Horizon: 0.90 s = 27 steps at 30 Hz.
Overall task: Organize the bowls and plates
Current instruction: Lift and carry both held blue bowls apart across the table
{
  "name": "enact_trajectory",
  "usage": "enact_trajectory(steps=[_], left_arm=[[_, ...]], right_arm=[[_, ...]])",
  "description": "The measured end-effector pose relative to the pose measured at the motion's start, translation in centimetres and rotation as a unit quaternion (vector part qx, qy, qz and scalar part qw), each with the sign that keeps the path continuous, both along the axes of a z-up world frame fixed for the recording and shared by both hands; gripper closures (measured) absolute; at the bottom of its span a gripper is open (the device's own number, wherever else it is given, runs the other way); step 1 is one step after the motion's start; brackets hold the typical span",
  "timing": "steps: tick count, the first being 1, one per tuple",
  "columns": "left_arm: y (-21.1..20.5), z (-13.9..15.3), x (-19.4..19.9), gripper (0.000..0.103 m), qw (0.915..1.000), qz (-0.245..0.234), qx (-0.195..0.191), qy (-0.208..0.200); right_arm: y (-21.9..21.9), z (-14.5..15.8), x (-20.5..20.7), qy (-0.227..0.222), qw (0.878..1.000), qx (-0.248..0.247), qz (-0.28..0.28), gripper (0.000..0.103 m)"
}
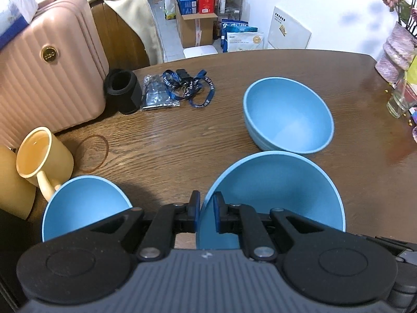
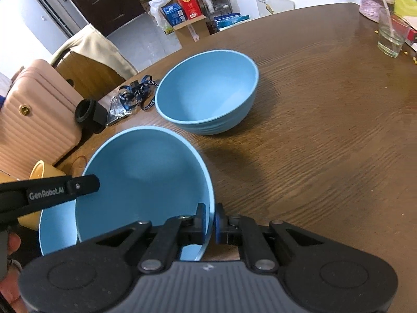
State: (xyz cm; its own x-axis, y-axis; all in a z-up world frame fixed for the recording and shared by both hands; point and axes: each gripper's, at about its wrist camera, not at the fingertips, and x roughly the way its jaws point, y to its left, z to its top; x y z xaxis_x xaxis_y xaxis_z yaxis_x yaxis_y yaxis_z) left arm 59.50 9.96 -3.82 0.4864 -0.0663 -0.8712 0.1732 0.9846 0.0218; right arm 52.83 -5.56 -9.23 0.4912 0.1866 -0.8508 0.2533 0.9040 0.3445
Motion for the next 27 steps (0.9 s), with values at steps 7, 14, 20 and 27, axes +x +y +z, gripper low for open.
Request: enact_trajectory(steps=[7, 14, 20, 27], left_arm=[[-2.2, 0.9, -2.3, 0.092, 1.0000, 0.000, 0.001, -0.006], [-5.0, 1.0, -4.6, 0.092, 1.0000, -0.004, 0.001, -0.008], [-7.7, 0.9, -6.6, 0.092, 0.9999, -0.009, 0.000, -0.005], [-10.8, 0.4, -8.4, 0.092, 0.9998, -0.019, -0.003, -0.001]], right_arm=[[-2.3, 0.8, -2.1, -0.006, 1.000, 0.003, -0.006, 0.097], [-5.2, 1.1, -4.5, -0.010, 1.000, 0.006, -0.014, 0.097], [-7.9, 1.1, -6.6, -0.012, 1.000, 0.008, -0.024, 0.097], [-11.2, 1.0, -8.8, -0.013, 0.999, 0.007, -0.039, 0.097]])
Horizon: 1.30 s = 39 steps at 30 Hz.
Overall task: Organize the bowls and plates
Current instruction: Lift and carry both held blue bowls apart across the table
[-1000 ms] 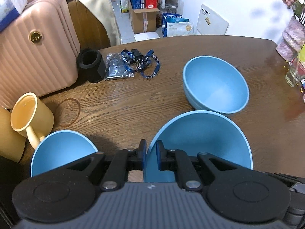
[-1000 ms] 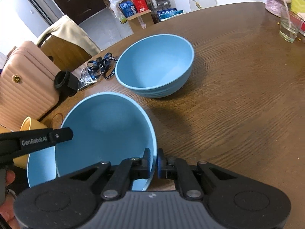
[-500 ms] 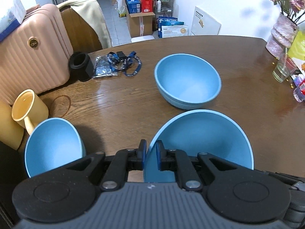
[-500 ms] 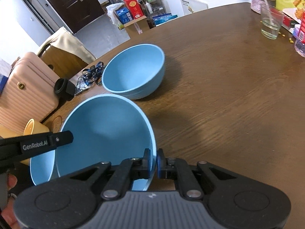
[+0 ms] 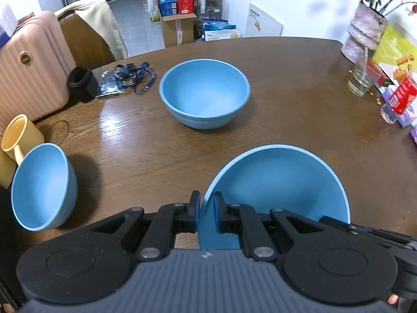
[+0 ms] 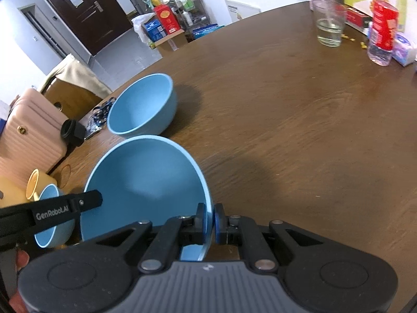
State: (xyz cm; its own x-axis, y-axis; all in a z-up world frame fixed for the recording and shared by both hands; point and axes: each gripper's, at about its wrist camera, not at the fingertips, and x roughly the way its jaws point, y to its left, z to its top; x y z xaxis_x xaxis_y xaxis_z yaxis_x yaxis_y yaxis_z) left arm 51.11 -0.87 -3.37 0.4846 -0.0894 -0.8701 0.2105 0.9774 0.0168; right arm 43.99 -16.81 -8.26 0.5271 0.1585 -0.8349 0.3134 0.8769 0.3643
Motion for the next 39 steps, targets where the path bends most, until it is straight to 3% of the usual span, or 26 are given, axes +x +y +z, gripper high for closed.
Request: enact_trajectory(steps=[16, 39], left_arm=[[-6.2, -2.4, -2.4, 0.092, 0.9994, -0.029, 0.009, 0.016], [-9.9, -5.5, -3.1, 0.092, 0.9983, -0.038, 0.020, 0.040]], right_arm=[[-5.5, -1.8, -3.1, 0.011, 0.999, -0.004, -0.031, 0.097], [-8.6, -4.2, -4.1, 0.024, 0.999, -0.010, -0.041, 0.097]])
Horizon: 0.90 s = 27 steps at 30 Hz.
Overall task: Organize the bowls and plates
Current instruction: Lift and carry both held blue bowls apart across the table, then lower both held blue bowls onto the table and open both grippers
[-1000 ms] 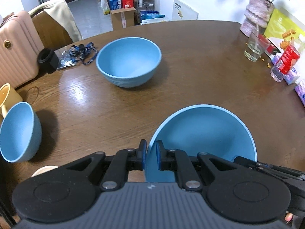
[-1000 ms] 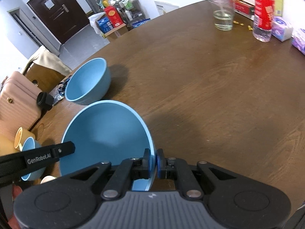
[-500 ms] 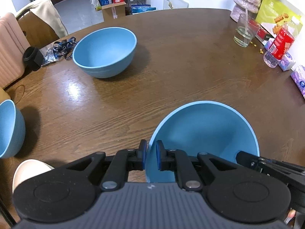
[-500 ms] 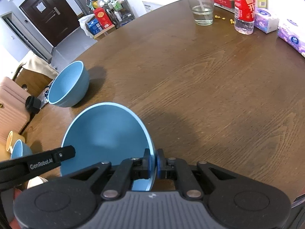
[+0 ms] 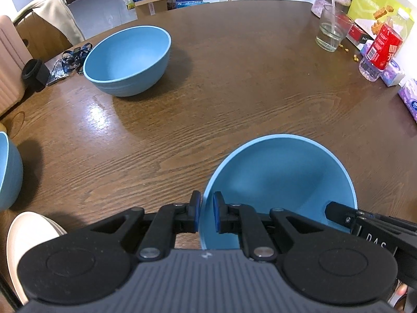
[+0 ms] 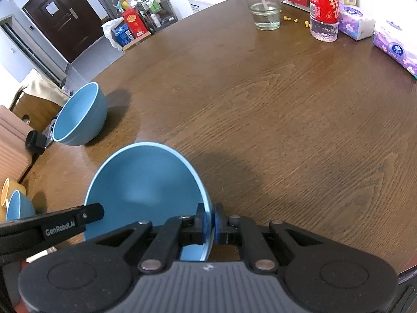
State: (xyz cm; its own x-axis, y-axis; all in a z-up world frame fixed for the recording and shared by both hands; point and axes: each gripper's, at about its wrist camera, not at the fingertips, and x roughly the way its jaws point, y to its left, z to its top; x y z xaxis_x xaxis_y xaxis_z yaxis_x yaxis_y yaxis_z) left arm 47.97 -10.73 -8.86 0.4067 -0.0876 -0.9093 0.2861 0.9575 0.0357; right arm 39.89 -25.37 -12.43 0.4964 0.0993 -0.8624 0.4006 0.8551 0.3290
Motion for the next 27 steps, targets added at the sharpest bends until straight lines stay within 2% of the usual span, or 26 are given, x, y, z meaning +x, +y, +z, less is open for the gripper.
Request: enact_trajectory(steps=[27], left_arm=[[-0.1, -1.3, 0.3, 0.092, 0.9999, 0.011, -0.002, 0.011]], right_arm=[[-0.2, -1.3, 0.5, 0.005, 1.000, 0.003, 0.001, 0.097]])
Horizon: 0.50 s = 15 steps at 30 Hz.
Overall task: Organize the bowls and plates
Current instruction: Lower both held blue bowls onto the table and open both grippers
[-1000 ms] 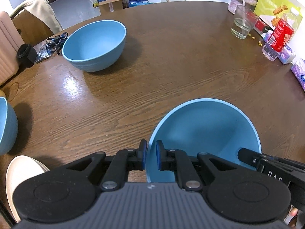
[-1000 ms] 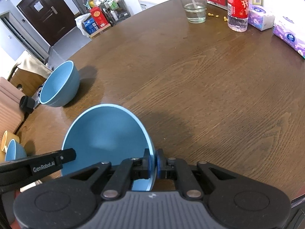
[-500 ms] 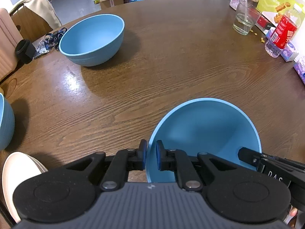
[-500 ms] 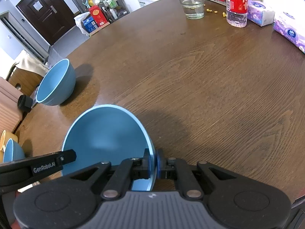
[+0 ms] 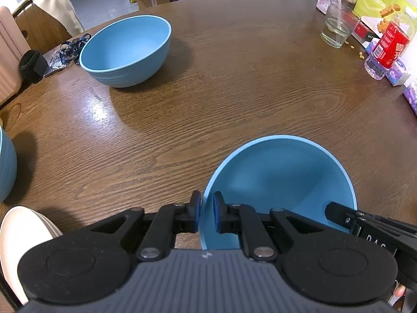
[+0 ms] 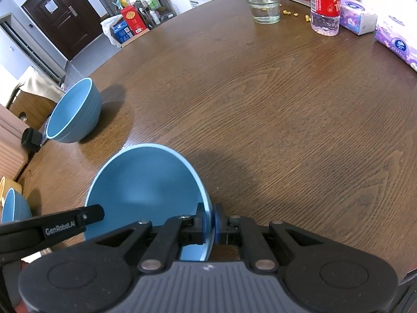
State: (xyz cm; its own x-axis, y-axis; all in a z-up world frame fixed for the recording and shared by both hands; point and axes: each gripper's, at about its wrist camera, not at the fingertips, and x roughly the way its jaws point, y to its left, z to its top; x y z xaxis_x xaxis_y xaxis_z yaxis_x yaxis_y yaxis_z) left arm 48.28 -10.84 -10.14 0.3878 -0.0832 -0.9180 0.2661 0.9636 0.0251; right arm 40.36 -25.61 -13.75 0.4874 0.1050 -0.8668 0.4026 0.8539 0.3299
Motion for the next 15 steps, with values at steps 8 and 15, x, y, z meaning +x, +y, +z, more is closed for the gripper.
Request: enact_trajectory(steps=[8, 15], left_arm=[[0.7, 0.1, 0.0, 0.085, 0.9999, 0.010, -0.010, -0.002], [1.5, 0.9, -0.3, 0.046, 0.9995, 0.016, -0.015, -0.022]], right_arm=[[-0.4, 0.2, -0.1, -0.011, 1.000, 0.008, -0.001, 0.089], [-0.2, 1.2, -0.5, -0.025, 1.000, -0.013, 0.001, 0.048]])
